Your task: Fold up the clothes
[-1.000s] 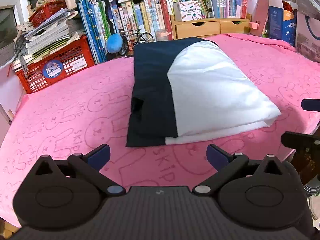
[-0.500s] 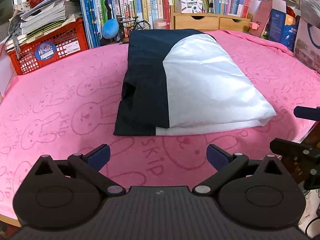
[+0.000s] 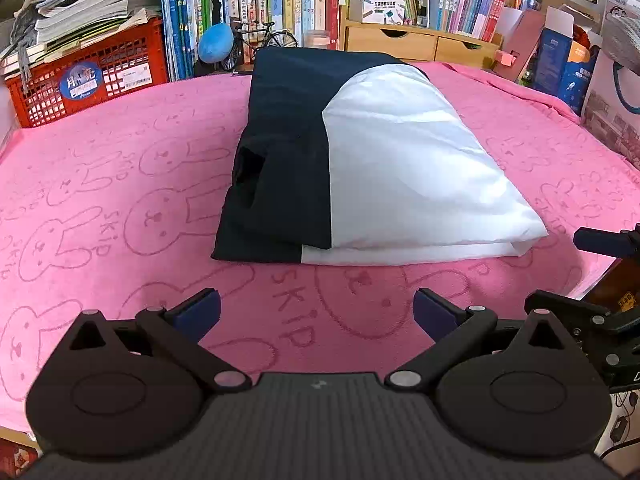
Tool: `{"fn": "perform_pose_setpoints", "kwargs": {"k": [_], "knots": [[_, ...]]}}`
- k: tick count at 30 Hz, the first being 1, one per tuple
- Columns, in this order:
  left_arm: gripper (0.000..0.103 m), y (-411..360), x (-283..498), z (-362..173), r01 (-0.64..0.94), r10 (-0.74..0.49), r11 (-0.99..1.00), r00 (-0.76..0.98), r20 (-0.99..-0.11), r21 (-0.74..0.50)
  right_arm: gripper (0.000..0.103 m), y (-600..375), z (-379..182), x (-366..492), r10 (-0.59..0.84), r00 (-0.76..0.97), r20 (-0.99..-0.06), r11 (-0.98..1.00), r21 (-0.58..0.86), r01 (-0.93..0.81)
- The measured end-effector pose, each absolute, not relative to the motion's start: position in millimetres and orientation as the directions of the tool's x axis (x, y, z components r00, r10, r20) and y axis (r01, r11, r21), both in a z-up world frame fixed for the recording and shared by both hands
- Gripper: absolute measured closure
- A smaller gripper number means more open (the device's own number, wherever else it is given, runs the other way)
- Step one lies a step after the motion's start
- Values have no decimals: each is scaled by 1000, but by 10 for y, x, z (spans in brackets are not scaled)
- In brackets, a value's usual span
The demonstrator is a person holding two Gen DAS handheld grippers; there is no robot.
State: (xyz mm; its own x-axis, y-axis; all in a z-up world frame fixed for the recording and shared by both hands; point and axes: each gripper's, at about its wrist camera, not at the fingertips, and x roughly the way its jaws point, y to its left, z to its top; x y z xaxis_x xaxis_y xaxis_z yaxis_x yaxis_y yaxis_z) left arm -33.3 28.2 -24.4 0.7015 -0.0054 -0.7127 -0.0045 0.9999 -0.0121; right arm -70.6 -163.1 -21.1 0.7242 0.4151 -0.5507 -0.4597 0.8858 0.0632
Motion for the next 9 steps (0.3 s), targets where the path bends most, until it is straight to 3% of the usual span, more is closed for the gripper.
{"fn": "perform_pose_setpoints", "kwargs": {"k": [9], "knots": [[0,279,-319,-276,-22,19,1000,699,-715,6,0,-1585,-246,-695,420,712,-562,881,66,-468]]}}
